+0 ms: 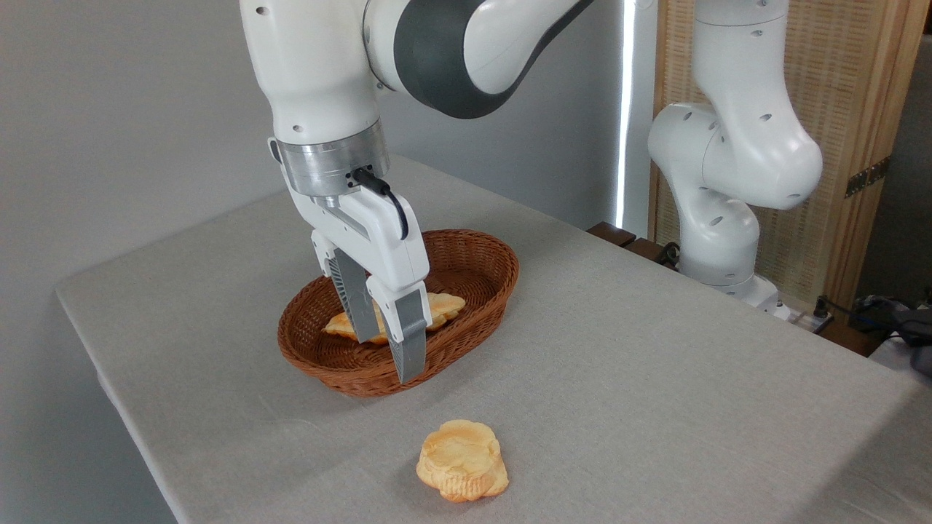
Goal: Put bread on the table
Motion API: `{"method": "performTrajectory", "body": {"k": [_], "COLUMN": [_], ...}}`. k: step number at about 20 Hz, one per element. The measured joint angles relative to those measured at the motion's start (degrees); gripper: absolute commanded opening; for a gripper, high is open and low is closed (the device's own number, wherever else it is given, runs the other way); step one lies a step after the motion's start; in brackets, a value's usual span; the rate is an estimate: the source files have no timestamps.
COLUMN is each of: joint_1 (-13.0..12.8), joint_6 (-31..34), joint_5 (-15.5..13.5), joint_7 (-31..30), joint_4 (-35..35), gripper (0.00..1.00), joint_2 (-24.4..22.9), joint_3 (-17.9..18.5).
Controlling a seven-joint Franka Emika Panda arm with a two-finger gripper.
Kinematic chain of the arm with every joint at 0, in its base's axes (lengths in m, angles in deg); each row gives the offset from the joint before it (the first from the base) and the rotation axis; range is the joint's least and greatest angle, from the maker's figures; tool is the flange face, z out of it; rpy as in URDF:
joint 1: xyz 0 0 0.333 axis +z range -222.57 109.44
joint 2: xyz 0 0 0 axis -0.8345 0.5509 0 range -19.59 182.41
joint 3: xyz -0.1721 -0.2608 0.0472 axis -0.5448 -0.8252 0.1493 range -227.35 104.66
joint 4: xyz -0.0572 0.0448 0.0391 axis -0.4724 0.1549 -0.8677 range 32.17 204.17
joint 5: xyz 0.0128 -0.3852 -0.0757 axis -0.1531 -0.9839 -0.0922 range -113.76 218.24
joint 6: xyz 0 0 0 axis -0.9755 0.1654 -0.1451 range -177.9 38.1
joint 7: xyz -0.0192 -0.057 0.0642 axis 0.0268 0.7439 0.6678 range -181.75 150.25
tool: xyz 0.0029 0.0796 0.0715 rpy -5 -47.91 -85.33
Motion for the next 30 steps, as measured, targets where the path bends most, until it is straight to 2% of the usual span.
{"method": "performTrajectory", "body": {"k": [7,12,24,27,30], "joint_1": [0.02,0.02,-0.05,-0.50,-0.87], "joint_6": [-0.02,-0.02,-0.03,-0.04,-0.02], "joint_5": [-0.37,-2.18,-2.88,-4.98,-5.54], "joint_7": [0.00,0.00,0.00,0.00,-0.63], "joint_4": [-0.47,-0.47,-0.47,-0.47,-0.27], "gripper": [1.00,1.00,1.00,1.00,1.00], "joint_2": [-0.02,-0.02,-0.02,-0.03,-0.06], "joint_3": [0.01,0.01,-0.13,-0.78,-3.28]}}
